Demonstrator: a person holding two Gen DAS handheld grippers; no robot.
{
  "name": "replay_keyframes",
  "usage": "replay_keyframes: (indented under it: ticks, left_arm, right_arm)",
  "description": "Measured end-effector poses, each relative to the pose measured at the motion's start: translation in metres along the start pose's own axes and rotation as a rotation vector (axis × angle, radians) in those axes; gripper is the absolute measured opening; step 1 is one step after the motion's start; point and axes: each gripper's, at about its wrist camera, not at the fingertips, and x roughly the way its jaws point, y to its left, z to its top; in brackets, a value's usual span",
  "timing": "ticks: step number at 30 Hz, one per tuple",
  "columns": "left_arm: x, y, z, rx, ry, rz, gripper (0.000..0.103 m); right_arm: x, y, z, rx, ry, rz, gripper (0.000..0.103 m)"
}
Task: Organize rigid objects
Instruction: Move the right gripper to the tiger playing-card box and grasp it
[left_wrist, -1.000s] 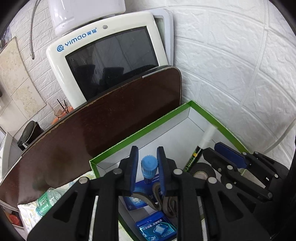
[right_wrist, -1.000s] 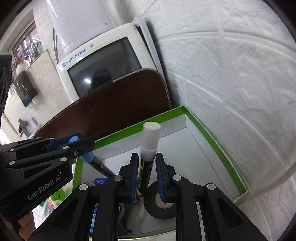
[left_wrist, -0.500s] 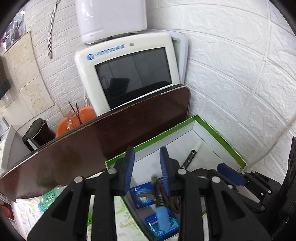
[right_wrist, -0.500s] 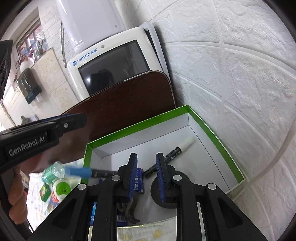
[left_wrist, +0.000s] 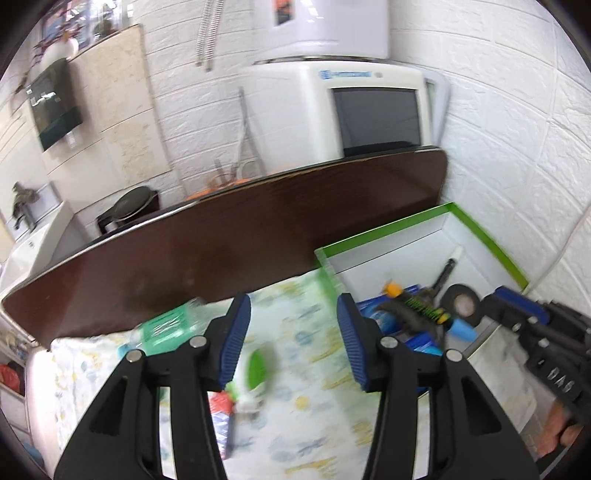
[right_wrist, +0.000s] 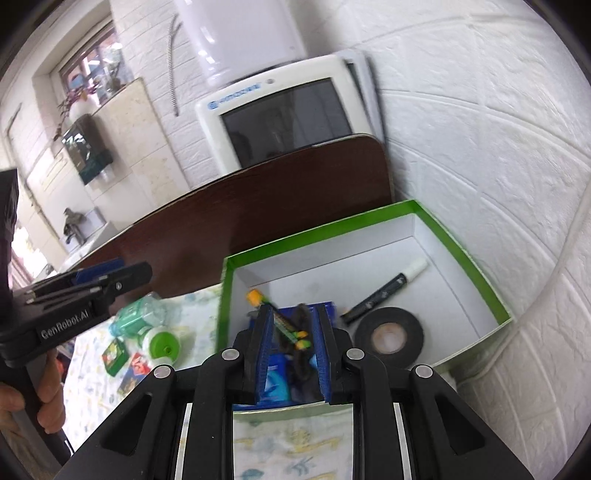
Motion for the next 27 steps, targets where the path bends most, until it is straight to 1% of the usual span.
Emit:
replay_keyframes:
  ticks: [5, 7, 8, 9, 12, 14, 17, 20, 22, 24, 27]
  left_arm:
    - [-0.016, 0.057, -0.034, -0.082, 0.017, 0.073, 0.053]
    - [-0.022, 0.079, -0.051, -0.118, 0.025, 0.102, 0.053]
    - [-0.024, 0.09, -0.059, -0.137, 0.03, 0.116, 0.053]
    - [-0.025, 0.101, -0.067, -0.156, 0.039, 0.127, 0.053]
    - [-0.025, 0.131, -0.092, -0.222, 0.077, 0.133, 0.053]
    - [-0.023, 0.145, -0.11, -0.267, 0.099, 0.116, 0.053]
    - [-0.022, 0.151, -0.136, -0.293, 0.125, 0.059, 0.052]
    - [-0.015, 0.142, -0.154, -0.295, 0.153, 0.004, 0.052]
    - [-0.009, 0.135, -0.16, -0.273, 0.165, -0.032, 0.052]
    - [-0.001, 0.123, -0.164, -0.238, 0.176, -0.05, 0.053]
    - [0.016, 0.109, -0.167, -0.202, 0.204, -0.081, 0.053]
  right_arm:
    - [0.004, 0.044, -0.008, -0.062, 0.027, 0.071, 0.022]
    - [0.01, 0.063, -0.014, -0.092, 0.048, 0.092, 0.027]
    - [0.015, 0.074, -0.018, -0.106, 0.062, 0.105, 0.035]
    - [0.018, 0.083, -0.022, -0.116, 0.073, 0.117, 0.041]
    - [0.033, 0.113, -0.035, -0.144, 0.127, 0.164, 0.042]
    - [0.044, 0.134, -0.045, -0.165, 0.167, 0.188, 0.042]
    - [0.062, 0.161, -0.061, -0.192, 0.223, 0.215, 0.042]
    - [0.079, 0.182, -0.075, -0.196, 0.277, 0.231, 0.042]
    - [0.088, 0.188, -0.082, -0.177, 0.307, 0.229, 0.042]
    - [0.095, 0.191, -0.086, -0.164, 0.328, 0.214, 0.042]
    - [0.098, 0.191, -0.09, -0.156, 0.337, 0.188, 0.042]
